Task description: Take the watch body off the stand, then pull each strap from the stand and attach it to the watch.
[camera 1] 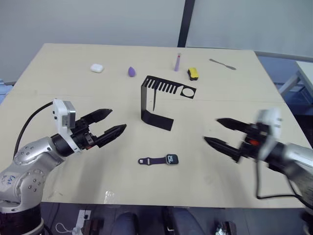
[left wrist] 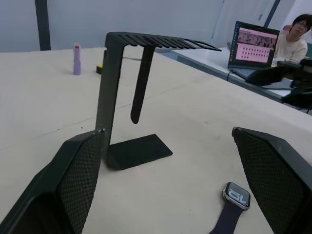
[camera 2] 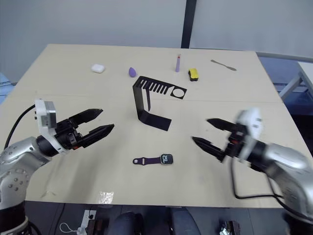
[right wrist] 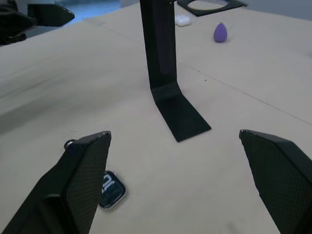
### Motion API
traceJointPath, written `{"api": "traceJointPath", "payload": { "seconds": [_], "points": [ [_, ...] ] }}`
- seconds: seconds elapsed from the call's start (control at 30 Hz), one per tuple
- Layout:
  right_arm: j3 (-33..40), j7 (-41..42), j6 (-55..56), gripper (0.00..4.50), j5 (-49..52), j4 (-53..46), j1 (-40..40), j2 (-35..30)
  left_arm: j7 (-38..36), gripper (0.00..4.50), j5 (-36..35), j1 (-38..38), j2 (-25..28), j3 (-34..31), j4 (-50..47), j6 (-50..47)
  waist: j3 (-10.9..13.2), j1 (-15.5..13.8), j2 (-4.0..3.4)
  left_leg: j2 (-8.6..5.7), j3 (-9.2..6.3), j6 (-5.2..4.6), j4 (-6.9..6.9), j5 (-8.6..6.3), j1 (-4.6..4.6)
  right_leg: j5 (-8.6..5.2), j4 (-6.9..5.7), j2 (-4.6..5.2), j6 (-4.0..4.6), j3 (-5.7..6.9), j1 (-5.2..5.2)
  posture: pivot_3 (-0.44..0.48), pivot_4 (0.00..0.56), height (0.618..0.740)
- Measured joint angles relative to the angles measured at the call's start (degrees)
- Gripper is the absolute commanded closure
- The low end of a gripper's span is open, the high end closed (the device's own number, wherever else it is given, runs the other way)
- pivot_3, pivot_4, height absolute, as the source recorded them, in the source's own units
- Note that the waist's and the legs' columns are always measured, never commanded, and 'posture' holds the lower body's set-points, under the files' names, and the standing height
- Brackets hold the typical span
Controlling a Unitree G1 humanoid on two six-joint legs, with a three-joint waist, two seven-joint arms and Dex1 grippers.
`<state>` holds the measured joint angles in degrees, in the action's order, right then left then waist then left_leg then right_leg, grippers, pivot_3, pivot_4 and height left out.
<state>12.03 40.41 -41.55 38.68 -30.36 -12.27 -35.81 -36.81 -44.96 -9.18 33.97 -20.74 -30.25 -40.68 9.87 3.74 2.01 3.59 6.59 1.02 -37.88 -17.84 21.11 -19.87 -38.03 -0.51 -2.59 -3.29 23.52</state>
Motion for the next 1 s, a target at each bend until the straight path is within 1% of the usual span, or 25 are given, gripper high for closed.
{"api": "traceJointPath", "payload": {
  "seconds": [0.07,0.1,0.2,0.27,0.3,0.33,0.47,0.57,0.7,0.8,0.9,0.93,0.97,1.0],
  "points": [
    [-7.9,-3.1,0.5,0.82,-4.7,4.4,-4.9,4.2,2.2,0.00,0.7,0.9,-1.8,2.4,-2.0,0.6,0.0,-0.2,-0.02,0.00,0.01,0.01,0.00,0.01,0.08,0.00,-0.01,0.00,0.01,-0.01,0.11,0.000,0.150,0.740],
    [-10.2,-3.9,0.8,1.29,-6.2,6.4,-6.4,5.5,3.2,0.00,1.0,1.2,-2.4,2.8,-2.5,0.8,0.0,-0.4,-0.02,0.00,0.01,0.01,-0.01,0.01,0.13,0.00,0.00,0.00,0.01,-0.01,0.14,0.000,0.150,0.740],
    [-17.5,-6.1,4.0,2.75,-12.6,16.4,-13.8,12.1,7.2,0.00,2.3,1.8,-4.7,3.8,-3.7,2.0,0.0,-0.4,-0.02,-0.01,0.05,-0.03,-0.15,0.00,0.11,0.00,-0.07,0.04,0.00,-0.02,0.11,0.000,0.150,0.740],
    [-21.3,-6.6,5.6,3.70,-16.1,21.9,-16.6,14.9,8.4,0.00,3.5,2.4,-4.9,5.4,-5.3,2.6,0.0,-0.5,-0.01,-0.01,0.04,-0.04,-0.14,-0.01,0.11,0.00,-0.07,0.04,0.00,-0.01,0.12,0.000,0.150,0.740],
    [-22.6,-6.9,6.3,4.30,-17.6,24.5,-17.6,16.0,8.8,0.00,4.2,2.6,-4.9,6.2,-5.8,3.0,0.0,-0.6,-0.01,-0.01,0.04,-0.04,-0.13,-0.01,0.11,0.00,-0.07,0.04,0.00,-0.01,0.12,0.000,0.150,0.740],
    [-23.3,-7.0,6.8,4.46,-18.5,26.4,-18.3,16.8,9.1,0.00,4.7,2.7,-4.9,6.8,-6.1,3.3,0.0,-0.6,-0.01,-0.01,0.04,-0.05,-0.13,-0.01,0.14,0.00,-0.06,0.05,0.00,-0.01,0.12,0.000,0.150,0.740],
    [-23.5,-8.3,7.9,4.46,-21.9,33.0,-21.5,18.7,10.9,0.00,6.5,2.9,-5.6,8.0,-6.5,4.7,0.0,-0.5,-0.01,-0.01,0.07,-0.06,-0.17,-0.01,0.11,0.00,-0.11,0.06,0.00,-0.01,0.11,0.000,0.150,0.740],
    [-23.5,-9.4,8.4,4.46,-24.4,37.3,-23.7,19.7,13.7,0.00,10.6,3.1,-7.1,10.2,-6.8,6.8,0.0,-0.4,-0.01,-0.01,0.07,-0.05,-0.12,-0.01,0.09,-0.01,-0.16,0.05,0.03,-0.01,0.14,0.000,0.150,0.740],
    [-23.5,-10.3,7.0,4.46,-26.6,39.6,-23.9,20.3,14.0,0.00,12.0,3.2,-8.4,13.0,-6.9,7.7,0.0,-0.3,-0.01,0.00,0.10,-0.05,-0.11,-0.01,0.10,-0.02,-0.16,0.05,0.04,-0.02,0.16,0.000,0.150,0.740],
    [-24.7,-10.3,6.3,4.46,-28.4,39.8,-24.8,20.3,16.2,0.00,14.1,2.6,-10.5,15.3,-7.1,8.2,0.0,-0.3,-0.01,0.00,0.11,-0.05,-0.12,-0.01,0.04,-0.02,-0.20,0.05,0.04,-0.03,0.13,0.000,0.150,0.740],
    [-25.0,-10.3,6.3,4.50,-29.1,39.8,-24.8,20.6,20.2,0.87,19.6,-0.3,-12.6,17.8,-6.4,9.8,-0.1,-0.4,0.02,-0.01,0.11,-0.05,-0.13,-0.02,0.04,-0.02,-0.19,0.05,0.04,-0.03,0.10,0.000,0.150,0.740],
    [-25.0,-10.3,6.3,4.50,-29.1,39.8,-24.8,20.8,21.0,1.26,20.6,-0.9,-13.0,18.3,-6.0,9.9,-0.1,-0.4,0.01,-0.01,0.11,-0.05,-0.13,-0.02,0.04,-0.02,-0.19,0.05,0.04,-0.03,0.10,0.000,0.150,0.740],
    [-25.0,-10.3,6.2,4.50,-29.2,39.7,-24.7,20.9,21.8,1.81,21.1,-1.5,-13.8,19.0,-5.3,9.6,-0.1,-0.3,0.01,-0.01,0.12,-0.06,-0.12,-0.02,0.03,-0.02,-0.19,0.05,0.03,-0.03,0.10,0.000,0.150,0.740],
    [-25.0,-10.3,6.2,4.50,-29.2,39.7,-24.7,20.9,22.3,1.81,21.4,-1.6,-14.7,19.8,-4.8,9.2,-0.1,-0.3,0.01,-0.01,0.11,-0.06,-0.12,-0.02,0.04,-0.02,-0.19,0.05,0.03,-0.03,0.11,0.000,0.150,0.740]
  ]
}}
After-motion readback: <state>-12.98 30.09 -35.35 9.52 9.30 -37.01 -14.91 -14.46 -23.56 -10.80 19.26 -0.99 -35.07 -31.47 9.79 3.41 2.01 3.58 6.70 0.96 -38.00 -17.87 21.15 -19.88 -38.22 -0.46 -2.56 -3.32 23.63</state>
